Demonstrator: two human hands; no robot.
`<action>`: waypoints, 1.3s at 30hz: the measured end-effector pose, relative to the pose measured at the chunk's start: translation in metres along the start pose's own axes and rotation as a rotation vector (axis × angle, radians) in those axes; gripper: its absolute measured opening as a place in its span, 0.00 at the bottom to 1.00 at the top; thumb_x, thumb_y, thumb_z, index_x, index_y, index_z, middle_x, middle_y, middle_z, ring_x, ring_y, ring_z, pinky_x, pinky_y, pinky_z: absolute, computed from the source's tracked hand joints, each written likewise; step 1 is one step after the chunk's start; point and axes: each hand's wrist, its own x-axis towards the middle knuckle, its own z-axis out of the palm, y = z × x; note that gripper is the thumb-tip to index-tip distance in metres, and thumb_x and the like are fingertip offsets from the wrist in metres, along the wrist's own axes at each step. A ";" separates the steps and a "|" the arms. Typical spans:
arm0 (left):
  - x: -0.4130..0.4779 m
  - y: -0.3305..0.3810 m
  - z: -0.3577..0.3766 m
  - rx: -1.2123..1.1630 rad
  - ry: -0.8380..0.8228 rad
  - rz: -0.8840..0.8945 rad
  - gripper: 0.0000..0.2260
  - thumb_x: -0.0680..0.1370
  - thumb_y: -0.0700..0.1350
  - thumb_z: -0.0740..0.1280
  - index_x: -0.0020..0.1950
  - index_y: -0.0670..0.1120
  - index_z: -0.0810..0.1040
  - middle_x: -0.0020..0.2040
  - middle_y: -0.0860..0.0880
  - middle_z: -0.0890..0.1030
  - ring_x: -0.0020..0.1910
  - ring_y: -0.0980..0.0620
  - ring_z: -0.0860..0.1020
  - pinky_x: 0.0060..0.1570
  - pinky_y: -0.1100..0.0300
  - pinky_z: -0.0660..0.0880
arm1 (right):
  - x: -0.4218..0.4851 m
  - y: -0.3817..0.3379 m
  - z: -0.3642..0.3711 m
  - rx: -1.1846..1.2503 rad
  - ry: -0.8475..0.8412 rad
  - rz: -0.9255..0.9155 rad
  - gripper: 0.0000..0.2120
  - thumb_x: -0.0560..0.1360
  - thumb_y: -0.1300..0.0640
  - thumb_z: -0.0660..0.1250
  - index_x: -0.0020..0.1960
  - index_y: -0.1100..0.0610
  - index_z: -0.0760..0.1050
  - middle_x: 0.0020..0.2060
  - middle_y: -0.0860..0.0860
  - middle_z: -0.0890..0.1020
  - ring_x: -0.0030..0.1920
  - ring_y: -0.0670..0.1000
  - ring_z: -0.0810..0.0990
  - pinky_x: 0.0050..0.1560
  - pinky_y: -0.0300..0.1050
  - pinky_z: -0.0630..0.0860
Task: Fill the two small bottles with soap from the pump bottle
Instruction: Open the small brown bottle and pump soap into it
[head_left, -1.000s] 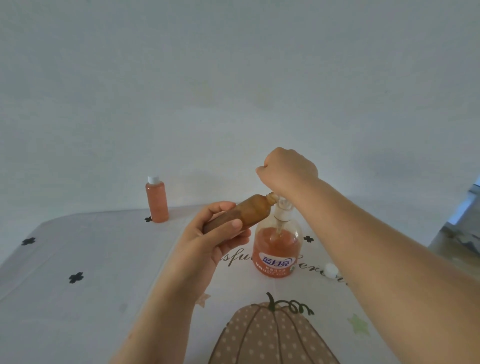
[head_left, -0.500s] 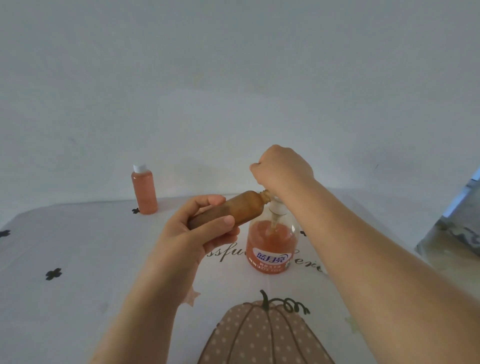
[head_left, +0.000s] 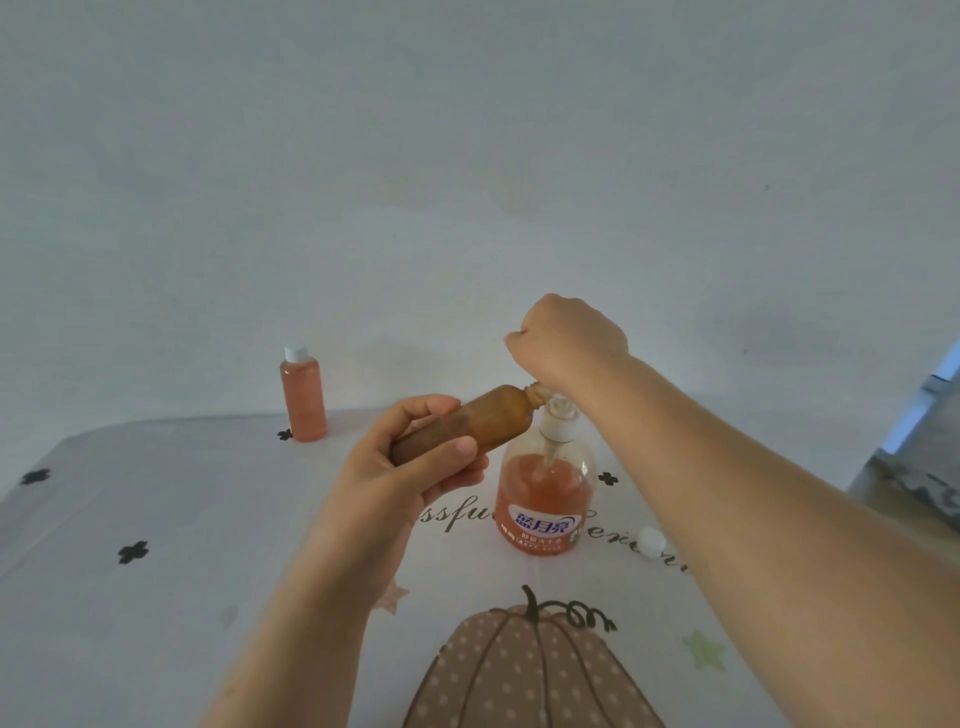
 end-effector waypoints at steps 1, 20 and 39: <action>0.000 0.001 0.000 0.001 0.002 0.001 0.17 0.66 0.36 0.77 0.53 0.43 0.81 0.49 0.42 0.84 0.44 0.39 0.83 0.47 0.54 0.81 | 0.000 -0.001 0.000 -0.014 0.010 -0.013 0.15 0.78 0.58 0.61 0.33 0.55 0.64 0.29 0.49 0.68 0.28 0.51 0.65 0.30 0.41 0.59; 0.006 -0.007 -0.008 0.041 -0.010 -0.018 0.17 0.66 0.36 0.73 0.54 0.41 0.79 0.46 0.44 0.84 0.42 0.40 0.82 0.47 0.54 0.82 | 0.005 0.007 0.019 0.085 -0.062 0.034 0.08 0.75 0.58 0.62 0.43 0.58 0.80 0.35 0.52 0.80 0.32 0.53 0.75 0.31 0.41 0.65; -0.001 0.002 -0.006 0.346 -0.060 -0.006 0.15 0.70 0.38 0.75 0.52 0.54 0.85 0.43 0.45 0.85 0.39 0.47 0.82 0.43 0.55 0.81 | 0.008 0.002 0.001 0.214 -0.074 0.067 0.14 0.79 0.54 0.59 0.48 0.59 0.82 0.39 0.53 0.86 0.39 0.55 0.82 0.41 0.44 0.75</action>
